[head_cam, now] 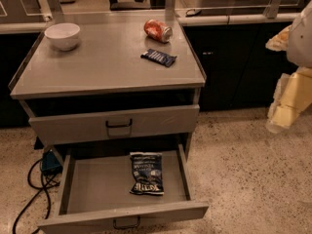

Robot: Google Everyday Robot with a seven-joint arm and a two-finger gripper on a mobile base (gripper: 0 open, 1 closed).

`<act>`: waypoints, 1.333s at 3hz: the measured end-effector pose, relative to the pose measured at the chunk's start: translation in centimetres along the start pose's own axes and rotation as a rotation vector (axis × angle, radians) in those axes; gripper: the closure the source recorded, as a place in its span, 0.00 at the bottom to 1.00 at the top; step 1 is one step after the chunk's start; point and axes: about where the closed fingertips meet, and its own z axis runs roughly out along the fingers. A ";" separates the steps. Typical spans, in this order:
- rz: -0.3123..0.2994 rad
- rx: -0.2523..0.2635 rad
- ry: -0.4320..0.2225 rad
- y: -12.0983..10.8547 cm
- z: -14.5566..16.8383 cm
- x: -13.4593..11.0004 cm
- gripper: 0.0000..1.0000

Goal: Pick blue chip bag from middle drawer and place on counter

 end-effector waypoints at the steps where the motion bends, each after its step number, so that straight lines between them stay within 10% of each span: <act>1: 0.000 0.000 0.000 0.0 0.0 0.0 0.00; 2: -0.002 -0.013 -0.022 0.7 1.4 0.0 0.00; 4: -0.007 -0.148 -0.201 7.0 14.4 -1.7 0.00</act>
Offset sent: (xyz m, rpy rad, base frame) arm -0.0064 0.0068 -0.0412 0.0542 0.0338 0.0248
